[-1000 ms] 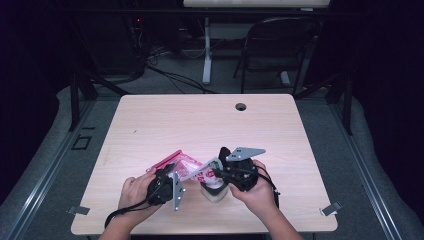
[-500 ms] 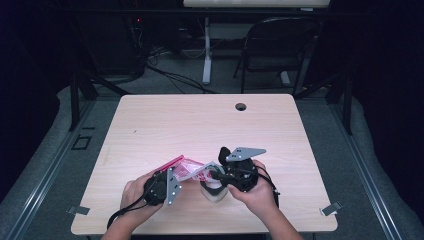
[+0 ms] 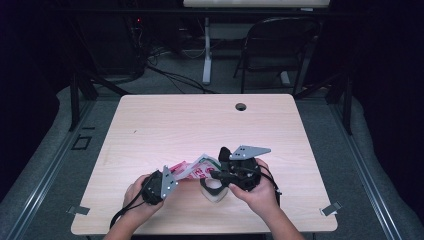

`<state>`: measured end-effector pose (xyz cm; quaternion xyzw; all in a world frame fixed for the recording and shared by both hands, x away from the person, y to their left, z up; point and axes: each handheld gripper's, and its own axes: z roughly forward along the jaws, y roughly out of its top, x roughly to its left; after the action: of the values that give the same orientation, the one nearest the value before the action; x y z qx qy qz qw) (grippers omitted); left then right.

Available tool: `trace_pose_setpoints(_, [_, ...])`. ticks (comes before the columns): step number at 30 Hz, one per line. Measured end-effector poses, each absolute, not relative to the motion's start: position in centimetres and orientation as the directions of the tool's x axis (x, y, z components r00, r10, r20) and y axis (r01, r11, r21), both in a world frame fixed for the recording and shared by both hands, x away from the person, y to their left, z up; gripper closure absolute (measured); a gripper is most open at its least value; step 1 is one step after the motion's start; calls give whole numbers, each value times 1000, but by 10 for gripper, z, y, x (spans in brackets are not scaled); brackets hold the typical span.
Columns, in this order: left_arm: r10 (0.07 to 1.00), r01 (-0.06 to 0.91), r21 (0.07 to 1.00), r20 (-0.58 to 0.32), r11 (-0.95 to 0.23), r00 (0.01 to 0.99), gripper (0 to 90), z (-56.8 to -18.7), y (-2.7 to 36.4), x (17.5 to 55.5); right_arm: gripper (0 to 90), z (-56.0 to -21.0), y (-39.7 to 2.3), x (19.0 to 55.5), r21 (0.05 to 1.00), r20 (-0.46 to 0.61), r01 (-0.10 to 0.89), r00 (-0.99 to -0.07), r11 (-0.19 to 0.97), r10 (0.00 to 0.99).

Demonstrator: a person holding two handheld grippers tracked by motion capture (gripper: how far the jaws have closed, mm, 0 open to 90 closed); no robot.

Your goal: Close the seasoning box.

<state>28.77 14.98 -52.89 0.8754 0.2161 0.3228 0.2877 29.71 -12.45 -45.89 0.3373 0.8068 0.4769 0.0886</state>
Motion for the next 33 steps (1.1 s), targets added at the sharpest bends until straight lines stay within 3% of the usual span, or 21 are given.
trace_pose_setpoints(5, [602,242,686,349,-686,718,879,-534,156,293,594,-458,-125,296,834,170,453,-755,316,633])
trace_pose_setpoints(33, [740,363,802,140,-474,659,886,-528,198,310,594,-456,-130,296,856,171,437,-742,275,649])
